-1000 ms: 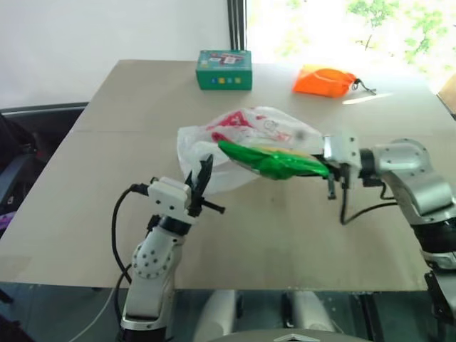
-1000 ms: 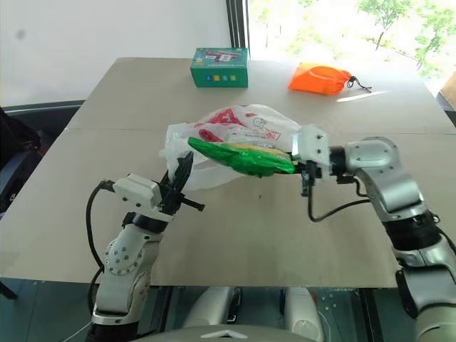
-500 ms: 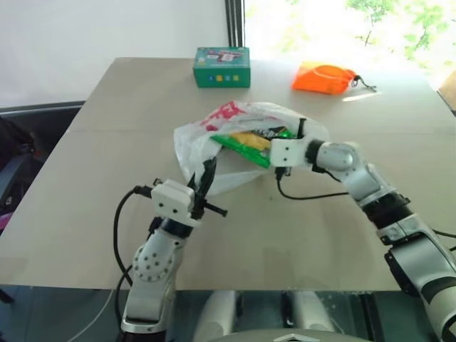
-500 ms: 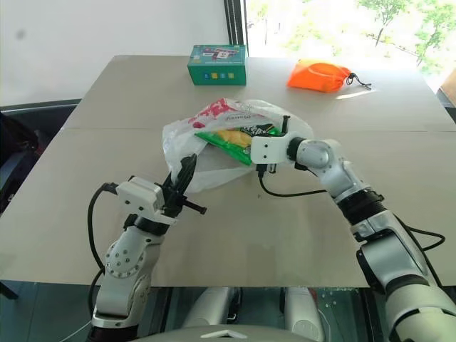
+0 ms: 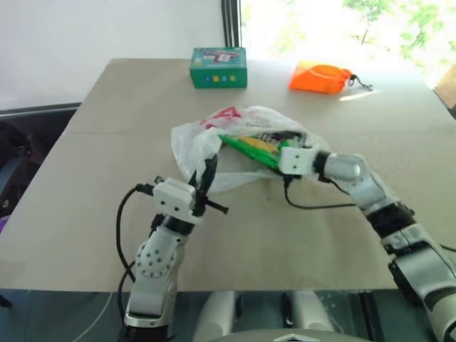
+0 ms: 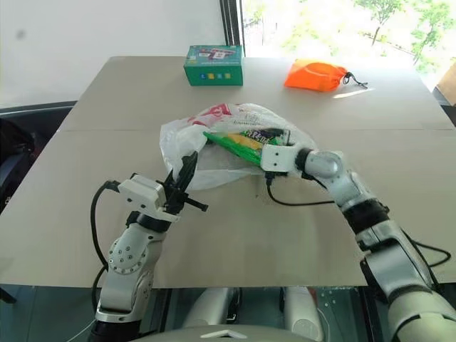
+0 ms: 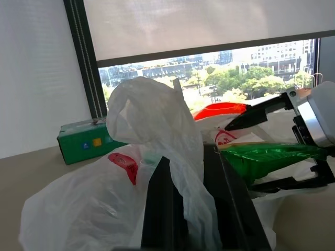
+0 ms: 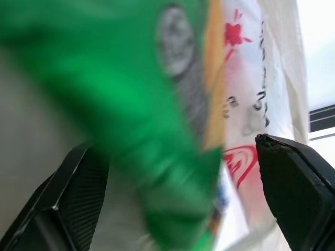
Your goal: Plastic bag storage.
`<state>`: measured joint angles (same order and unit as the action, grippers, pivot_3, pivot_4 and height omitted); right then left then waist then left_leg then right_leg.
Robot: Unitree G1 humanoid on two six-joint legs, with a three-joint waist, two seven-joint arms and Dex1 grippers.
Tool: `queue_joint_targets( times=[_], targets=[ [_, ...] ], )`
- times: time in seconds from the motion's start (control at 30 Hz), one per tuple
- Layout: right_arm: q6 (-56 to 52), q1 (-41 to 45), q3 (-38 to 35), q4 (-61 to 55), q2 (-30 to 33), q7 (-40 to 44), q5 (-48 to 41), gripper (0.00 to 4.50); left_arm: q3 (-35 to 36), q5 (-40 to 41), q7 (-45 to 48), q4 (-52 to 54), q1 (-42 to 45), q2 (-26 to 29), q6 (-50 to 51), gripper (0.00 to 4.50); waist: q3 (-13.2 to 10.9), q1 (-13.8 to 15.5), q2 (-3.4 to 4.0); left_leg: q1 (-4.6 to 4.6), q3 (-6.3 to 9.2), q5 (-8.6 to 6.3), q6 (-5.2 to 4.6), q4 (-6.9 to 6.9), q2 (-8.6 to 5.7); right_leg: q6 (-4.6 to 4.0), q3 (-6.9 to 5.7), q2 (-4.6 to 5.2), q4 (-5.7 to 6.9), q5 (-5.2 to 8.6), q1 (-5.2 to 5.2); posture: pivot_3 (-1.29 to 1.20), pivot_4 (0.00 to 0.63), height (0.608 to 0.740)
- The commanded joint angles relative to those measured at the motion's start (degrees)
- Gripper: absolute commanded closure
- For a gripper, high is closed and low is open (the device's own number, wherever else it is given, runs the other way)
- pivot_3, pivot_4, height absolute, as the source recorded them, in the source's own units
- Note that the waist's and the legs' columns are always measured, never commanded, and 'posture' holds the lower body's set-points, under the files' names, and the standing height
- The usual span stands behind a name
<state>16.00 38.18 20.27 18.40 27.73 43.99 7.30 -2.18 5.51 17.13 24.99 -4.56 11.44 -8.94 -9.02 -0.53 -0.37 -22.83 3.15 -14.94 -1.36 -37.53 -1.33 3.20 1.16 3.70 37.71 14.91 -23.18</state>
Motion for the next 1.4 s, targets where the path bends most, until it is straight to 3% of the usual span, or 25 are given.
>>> queue_joint_targets(
  times=[0.03,0.1,0.2,0.33,0.57,0.87,1.13,1.17,1.2,1.3,1.4],
  targets=[
    [-16.19,-5.07,-4.76,-19.39,5.07,14.87,-20.44,0.02,0.31,-0.51,-0.43,0.82,0.19,0.16,-1.05,4.50,-0.03,-0.14,0.05,-0.01,-0.01,-0.07,-0.12,0.00,-0.01,0.00,0.01,0.02,0.00,0.00,0.00,0.00,0.150,0.740],
    [-22.25,-6.93,-7.47,-25.76,6.71,15.29,-25.79,0.02,0.05,-0.49,-0.40,0.90,0.05,0.13,-0.91,4.50,-0.03,-0.22,0.05,-0.01,-0.01,-0.13,-0.23,-0.02,0.00,0.01,0.02,0.08,0.01,0.00,0.00,0.00,0.150,0.740],
    [-28.07,-7.68,-13.07,-29.99,6.72,9.43,-28.16,0.02,0.02,-0.18,-0.45,1.01,0.43,0.04,-0.44,4.50,-0.03,-0.24,0.05,0.07,0.03,-0.14,-0.25,-0.02,0.02,0.00,0.01,0.10,0.11,-0.01,0.00,0.00,0.150,0.740],
    [-33.40,-10.37,-15.60,-29.56,8.63,1.14,-21.46,0.02,-0.03,-0.21,-0.46,0.63,0.49,-0.04,-0.66,4.50,-0.02,0.04,0.03,0.11,0.18,-0.14,-0.24,-0.08,0.01,-0.03,-0.10,0.01,0.24,-0.02,0.04,0.00,0.150,0.740],
    [-37.72,-17.69,-15.05,-33.31,11.73,-2.18,-15.27,0.02,0.06,0.04,-0.22,0.04,1.08,-0.03,-0.70,4.50,0.01,0.79,0.01,0.03,0.05,-0.10,-0.18,-0.16,-0.07,-0.01,-0.04,0.08,0.14,-0.01,0.05,0.00,0.150,0.740],
    [-32.77,-20.38,-14.14,-29.88,12.62,-5.41,-7.01,0.02,-0.02,0.26,0.32,-0.40,1.80,0.36,-0.58,4.50,0.01,0.98,0.01,0.07,0.10,-0.12,-0.21,-0.25,-0.05,-0.01,-0.09,-0.01,0.20,-0.02,0.10,0.00,0.150,0.740],
    [-32.78,-18.49,-16.39,-27.94,9.91,-6.09,-9.14,3.56,0.17,-0.06,0.19,-0.33,1.83,0.70,-0.47,4.50,0.01,1.02,0.01,0.07,0.14,-0.12,-0.21,-0.30,-0.04,-0.01,-0.11,-0.05,0.22,-0.02,0.13,0.00,0.150,0.740],
    [-33.71,-18.13,-17.02,-28.16,9.05,-6.21,-10.26,4.27,0.25,-0.06,0.19,-0.39,1.86,0.77,-0.50,4.50,0.01,1.04,0.01,0.07,0.15,-0.12,-0.21,-0.32,-0.04,-0.01,-0.12,-0.05,0.21,-0.02,0.15,0.00,0.150,0.740],
    [-34.94,-17.60,-17.81,-28.58,8.04,-6.25,-11.71,4.48,0.39,-0.08,0.17,-0.50,1.93,0.86,-0.56,4.50,0.01,1.03,0.01,0.07,0.15,-0.12,-0.21,-0.34,-0.05,-0.01,-0.12,-0.04,0.21,-0.02,0.15,0.00,0.150,0.740],
    [-40.59,-14.38,-21.98,-29.28,3.47,-7.20,-18.77,4.48,1.33,0.21,-0.16,-1.93,4.01,1.06,-0.43,4.50,0.00,0.93,0.01,0.07,0.15,-0.12,-0.22,-0.35,-0.04,-0.01,-0.11,-0.05,0.23,-0.02,0.15,0.00,0.150,0.740],
    [-45.58,-7.07,-27.39,-26.39,-2.09,-10.22,-26.06,4.48,3.63,-0.40,-1.50,-8.29,12.90,1.69,-0.60,4.50,-0.03,0.98,0.03,0.06,0.21,-0.13,-0.23,-0.48,-0.03,-0.02,-0.15,-0.11,0.34,-0.02,0.15,0.00,0.150,0.740]
  ],
)
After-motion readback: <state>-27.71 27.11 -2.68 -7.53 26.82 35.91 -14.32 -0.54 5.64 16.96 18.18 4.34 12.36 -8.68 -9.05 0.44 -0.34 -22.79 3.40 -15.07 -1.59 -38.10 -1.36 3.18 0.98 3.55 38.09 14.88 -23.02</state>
